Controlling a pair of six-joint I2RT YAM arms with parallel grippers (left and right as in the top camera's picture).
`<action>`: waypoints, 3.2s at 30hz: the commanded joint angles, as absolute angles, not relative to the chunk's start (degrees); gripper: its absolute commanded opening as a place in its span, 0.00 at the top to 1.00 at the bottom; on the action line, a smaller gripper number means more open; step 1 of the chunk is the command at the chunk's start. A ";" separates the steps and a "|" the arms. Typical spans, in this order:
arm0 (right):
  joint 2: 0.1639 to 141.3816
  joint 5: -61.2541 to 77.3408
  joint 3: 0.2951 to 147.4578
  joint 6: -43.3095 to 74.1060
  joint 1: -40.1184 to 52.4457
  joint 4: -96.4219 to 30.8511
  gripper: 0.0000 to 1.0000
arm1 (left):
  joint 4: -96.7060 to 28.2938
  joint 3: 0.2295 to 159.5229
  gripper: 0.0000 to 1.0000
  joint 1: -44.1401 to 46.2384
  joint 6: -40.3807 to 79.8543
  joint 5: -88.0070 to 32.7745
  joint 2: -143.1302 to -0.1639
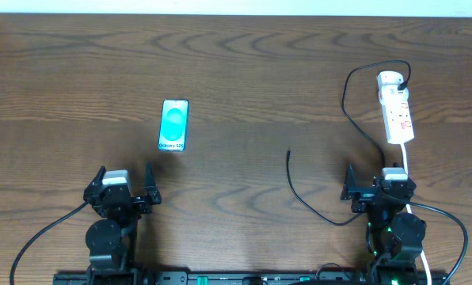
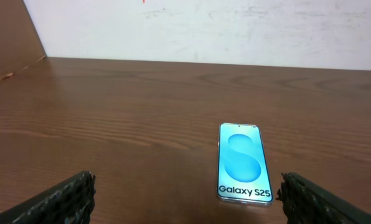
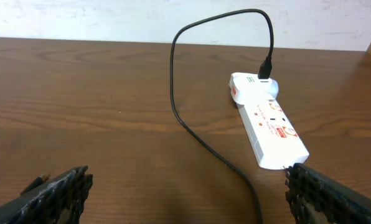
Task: Plug charger to phone and switch on socket
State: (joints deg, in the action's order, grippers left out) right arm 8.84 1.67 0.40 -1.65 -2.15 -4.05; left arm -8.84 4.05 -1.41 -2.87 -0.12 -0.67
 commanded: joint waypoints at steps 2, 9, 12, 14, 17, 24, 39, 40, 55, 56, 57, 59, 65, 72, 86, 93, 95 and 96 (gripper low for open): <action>8.51 1.19 0.32 -0.67 -1.41 -4.32 0.01 | -10.66 3.11 0.05 -1.58 -3.40 -0.45 -0.23; 8.51 1.19 0.32 -0.69 -1.41 -4.32 0.01 | -10.66 3.11 0.05 -1.58 -3.40 -0.45 -0.23; 8.51 1.19 0.32 -0.67 -1.41 -4.32 0.01 | -10.66 3.11 0.05 -1.58 -3.40 -0.45 -0.23; 8.51 1.19 0.32 -0.67 -1.41 -4.32 0.01 | -10.66 3.11 0.05 -1.58 -3.40 -0.45 -0.23; 8.51 1.19 0.32 -0.67 -1.41 -4.32 0.01 | -10.66 3.11 0.05 -1.58 -3.40 -0.45 -0.23; 8.51 1.19 0.32 -0.67 -1.41 -4.32 0.01 | -10.66 3.11 0.05 -1.58 -3.38 -0.45 -0.23; 8.51 1.19 0.32 -0.67 -1.41 -4.32 0.01 | -10.66 3.11 0.05 -1.58 -3.40 -0.45 -0.23; 8.51 1.19 0.32 -0.67 -1.41 -4.32 0.01 | -10.66 3.11 0.05 -1.58 -3.40 -0.45 -0.23; 8.51 1.19 0.32 -0.67 -1.41 -4.32 0.01 | -10.66 3.11 0.05 -1.58 -3.40 -0.45 -0.23; 8.51 1.19 0.32 -0.67 -1.41 -4.29 0.01 | -10.66 3.11 0.05 -1.58 -3.40 -0.45 -0.23; 8.51 1.19 0.32 -0.67 -1.41 -4.29 0.01 | -10.66 3.11 0.05 -1.58 -3.40 -0.45 -0.23; 8.51 1.19 0.32 -0.67 -1.41 -4.29 0.01 | -10.66 3.11 0.05 -1.58 -3.40 -0.45 -0.23; 8.51 1.19 0.32 -0.67 -1.41 -4.32 0.01 | -10.63 3.11 0.05 -1.58 -3.38 -0.45 -0.23; 8.51 1.19 0.32 -0.67 -1.41 -4.32 0.01 | -10.63 3.11 0.05 -1.58 -3.40 -0.45 -0.23; 8.51 1.19 0.32 -0.67 -1.41 -4.29 0.01 | -10.00 3.11 0.05 -1.58 -2.28 -0.67 -0.23; 8.51 1.19 0.32 -0.67 -1.41 -4.29 0.01 | -9.89 3.14 0.05 -1.58 -1.41 -0.93 -0.23; 8.51 1.19 0.32 -0.67 -1.41 -4.32 0.01 | -9.61 3.27 0.05 -1.58 0.01 -0.99 -0.23; 8.51 1.19 0.32 -0.67 -1.41 -4.32 0.01 | -9.56 3.42 0.05 -1.58 1.13 -1.08 -0.23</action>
State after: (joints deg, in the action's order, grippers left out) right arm 8.84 1.67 0.40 -1.65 -2.15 -4.03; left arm -8.69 4.05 -1.41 -1.65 -0.19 -0.67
